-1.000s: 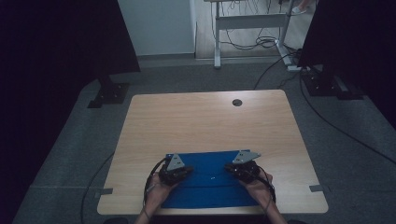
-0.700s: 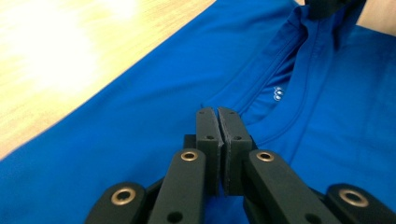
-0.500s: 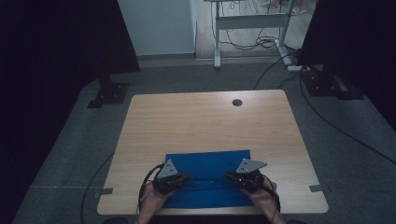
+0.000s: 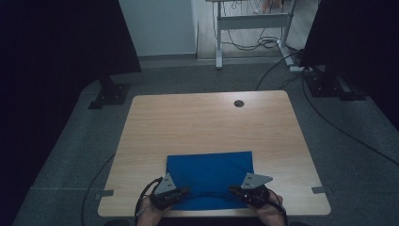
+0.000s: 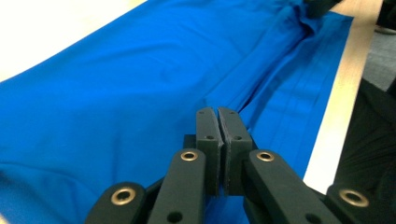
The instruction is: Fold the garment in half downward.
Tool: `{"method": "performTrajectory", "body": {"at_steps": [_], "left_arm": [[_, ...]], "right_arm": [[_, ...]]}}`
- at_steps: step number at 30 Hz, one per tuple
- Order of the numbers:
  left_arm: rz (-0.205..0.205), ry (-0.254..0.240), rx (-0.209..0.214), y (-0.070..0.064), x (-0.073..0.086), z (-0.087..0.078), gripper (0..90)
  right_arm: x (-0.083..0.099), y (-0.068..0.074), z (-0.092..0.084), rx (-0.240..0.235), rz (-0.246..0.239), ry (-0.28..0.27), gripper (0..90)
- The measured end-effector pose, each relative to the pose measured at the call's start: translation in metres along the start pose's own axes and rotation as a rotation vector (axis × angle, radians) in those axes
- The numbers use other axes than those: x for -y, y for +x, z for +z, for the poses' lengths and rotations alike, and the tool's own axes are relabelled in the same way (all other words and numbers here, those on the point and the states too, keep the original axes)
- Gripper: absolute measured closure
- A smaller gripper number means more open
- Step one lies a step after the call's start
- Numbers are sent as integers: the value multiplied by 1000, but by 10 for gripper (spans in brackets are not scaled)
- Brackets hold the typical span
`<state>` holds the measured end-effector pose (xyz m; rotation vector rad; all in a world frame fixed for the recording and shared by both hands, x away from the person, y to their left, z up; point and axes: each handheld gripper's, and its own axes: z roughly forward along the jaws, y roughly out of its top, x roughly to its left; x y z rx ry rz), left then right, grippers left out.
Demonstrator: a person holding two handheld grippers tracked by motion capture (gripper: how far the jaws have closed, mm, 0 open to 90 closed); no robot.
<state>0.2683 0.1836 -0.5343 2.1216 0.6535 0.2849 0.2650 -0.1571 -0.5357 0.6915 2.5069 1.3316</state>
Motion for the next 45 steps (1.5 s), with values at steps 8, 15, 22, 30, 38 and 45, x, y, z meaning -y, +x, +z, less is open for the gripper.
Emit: {"method": "performTrajectory", "body": {"at_steps": [8, 15, 22, 30, 38, 45], "left_arm": [[-20, 19, 48, -8, 9, -2, 874], [-50, 21, 63, -13, 21, -14, 808], [-65, -55, 19, 1, 2, -28, 694], [-30, 61, -42, 3, 6, 9, 537], [2, 90, -70, -5, 19, 3, 476], [-37, 69, -109, 1, 17, -6, 348]], "right_arm": [[14, 9, -1, -21, 3, 34, 835], [22, 11, -8, -34, 36, 24, 770], [10, 2, -20, 24, 55, -36, 690], [10, -12, 1, 71, 92, 23, 590], [25, -5, 1, 68, 78, 106, 544], [21, -9, -9, 98, 103, 56, 435]]}}
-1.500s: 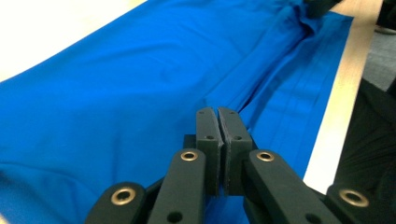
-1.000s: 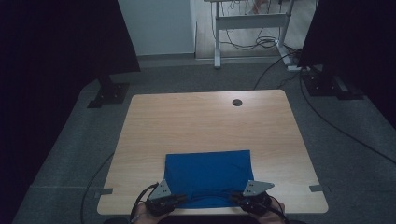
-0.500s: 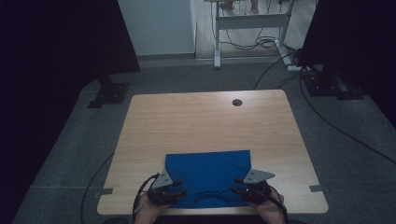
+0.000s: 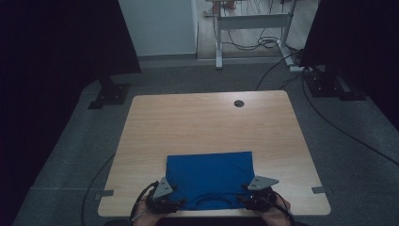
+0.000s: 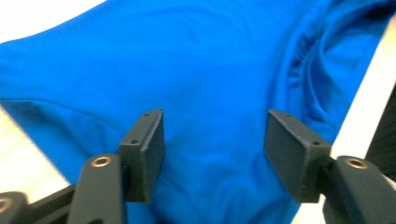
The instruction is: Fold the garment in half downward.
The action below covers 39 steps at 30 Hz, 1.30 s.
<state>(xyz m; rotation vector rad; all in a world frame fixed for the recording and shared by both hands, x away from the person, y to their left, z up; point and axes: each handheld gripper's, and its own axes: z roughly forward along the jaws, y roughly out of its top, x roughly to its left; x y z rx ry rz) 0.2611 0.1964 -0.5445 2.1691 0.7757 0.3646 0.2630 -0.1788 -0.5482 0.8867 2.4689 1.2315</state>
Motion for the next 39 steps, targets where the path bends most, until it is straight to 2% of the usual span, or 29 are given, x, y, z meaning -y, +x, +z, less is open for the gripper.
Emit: {"method": "performTrajectory", "body": {"at_steps": [1, 3, 5, 7, 9, 16, 29, 30, 39], "left_arm": [[-10, 4, -12, 3, -1, 2, 336], [-8, 28, -29, 4, -2, 6, 309], [16, 50, -47, 3, -2, 13, 294], [13, 49, -46, 4, -3, 14, 274], [18, 53, -44, 5, -4, 16, 270], [24, 48, -33, 14, -9, 22, 250], [34, 57, -21, 32, -29, 44, 225], [33, 58, -21, 33, -30, 46, 224], [33, 46, -23, 47, -42, 61, 218]], "right_arm": [[-3, -5, 0, 18, 12, -14, 358], [-4, -8, 3, 26, 13, -5, 301], [-2, -12, 9, 45, 8, 32, 280], [1, -14, 14, 47, -3, 69, 267], [2, -13, 15, 56, -25, 62, 264], [0, -18, 17, 62, -20, 67, 254], [-3, -43, 20, 78, -5, 58, 252], [-4, -48, 21, 83, 0, 53, 252], [-9, -63, 26, 98, 12, 49, 252]]}}
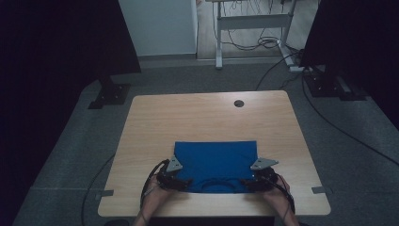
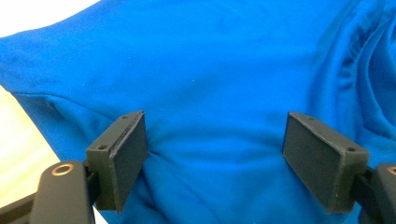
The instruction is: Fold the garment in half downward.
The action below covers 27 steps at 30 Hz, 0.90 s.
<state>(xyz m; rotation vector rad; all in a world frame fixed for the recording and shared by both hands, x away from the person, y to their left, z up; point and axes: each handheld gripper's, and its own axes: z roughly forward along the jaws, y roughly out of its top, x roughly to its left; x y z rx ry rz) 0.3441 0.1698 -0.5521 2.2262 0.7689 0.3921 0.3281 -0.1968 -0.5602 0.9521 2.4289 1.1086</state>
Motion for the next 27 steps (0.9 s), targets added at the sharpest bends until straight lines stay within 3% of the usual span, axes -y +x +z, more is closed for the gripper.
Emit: {"method": "performTrajectory", "body": {"at_steps": [10, 21, 27], "left_arm": [[-6, -20, -4, 6, -4, 8, 200], [-7, -19, 4, 3, -5, 7, 172], [-20, -51, 11, 2, -6, -3, 144]], "right_arm": [[-6, -17, 8, 2, 3, -8, 251], [-9, -14, 8, 17, -1, 14, 216], [-12, -11, 5, 15, 8, 2, 183]]}}
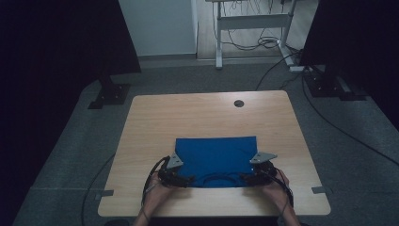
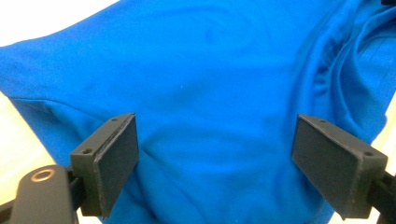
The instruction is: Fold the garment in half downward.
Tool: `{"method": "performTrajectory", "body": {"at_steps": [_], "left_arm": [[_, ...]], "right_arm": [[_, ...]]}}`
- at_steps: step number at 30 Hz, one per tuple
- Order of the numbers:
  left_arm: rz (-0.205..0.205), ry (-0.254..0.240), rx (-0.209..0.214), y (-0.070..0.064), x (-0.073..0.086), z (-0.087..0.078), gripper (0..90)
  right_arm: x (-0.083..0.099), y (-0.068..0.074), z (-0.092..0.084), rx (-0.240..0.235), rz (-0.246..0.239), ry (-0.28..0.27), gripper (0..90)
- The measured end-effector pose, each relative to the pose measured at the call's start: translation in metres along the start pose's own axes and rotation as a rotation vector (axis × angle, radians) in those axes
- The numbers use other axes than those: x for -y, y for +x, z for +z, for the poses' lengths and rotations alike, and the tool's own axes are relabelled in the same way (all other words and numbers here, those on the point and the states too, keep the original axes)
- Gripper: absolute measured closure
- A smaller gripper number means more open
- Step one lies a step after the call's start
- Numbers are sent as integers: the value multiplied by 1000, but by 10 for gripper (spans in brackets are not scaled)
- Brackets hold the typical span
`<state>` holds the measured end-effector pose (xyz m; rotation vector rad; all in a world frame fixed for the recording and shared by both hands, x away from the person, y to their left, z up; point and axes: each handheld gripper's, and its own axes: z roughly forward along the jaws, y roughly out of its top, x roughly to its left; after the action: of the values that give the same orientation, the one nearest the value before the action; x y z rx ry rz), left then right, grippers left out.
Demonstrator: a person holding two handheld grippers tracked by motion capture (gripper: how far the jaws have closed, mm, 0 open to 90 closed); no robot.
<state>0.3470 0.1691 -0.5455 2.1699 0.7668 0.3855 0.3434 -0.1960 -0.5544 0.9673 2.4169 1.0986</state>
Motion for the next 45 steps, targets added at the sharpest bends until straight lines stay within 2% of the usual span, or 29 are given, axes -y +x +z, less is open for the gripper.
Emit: {"method": "performTrajectory", "body": {"at_steps": [5, 13, 26, 33, 35, 42, 45], "left_arm": [[-18, -24, 3, 1, -1, -9, 129], [-23, -30, -9, 2, 1, -23, 116], [-49, -40, -66, 13, 11, -61, 113], [-80, -56, -91, 19, 20, -81, 112], [-91, -53, -101, 21, 28, -85, 113], [-124, -42, -117, 25, 46, -88, 113], [-141, -22, -125, 27, 56, -88, 112]], "right_arm": [[-3, 2, -3, -2, 3, -13, 162], [-8, 6, -8, 0, 4, -18, 146], [-10, 9, -29, 22, -7, -35, 127], [-3, 9, -41, 40, -3, -40, 123], [1, 7, -45, 49, 1, -44, 119], [15, 2, -53, 69, 39, -46, 116], [26, -2, -56, 84, 66, -40, 117]]}}
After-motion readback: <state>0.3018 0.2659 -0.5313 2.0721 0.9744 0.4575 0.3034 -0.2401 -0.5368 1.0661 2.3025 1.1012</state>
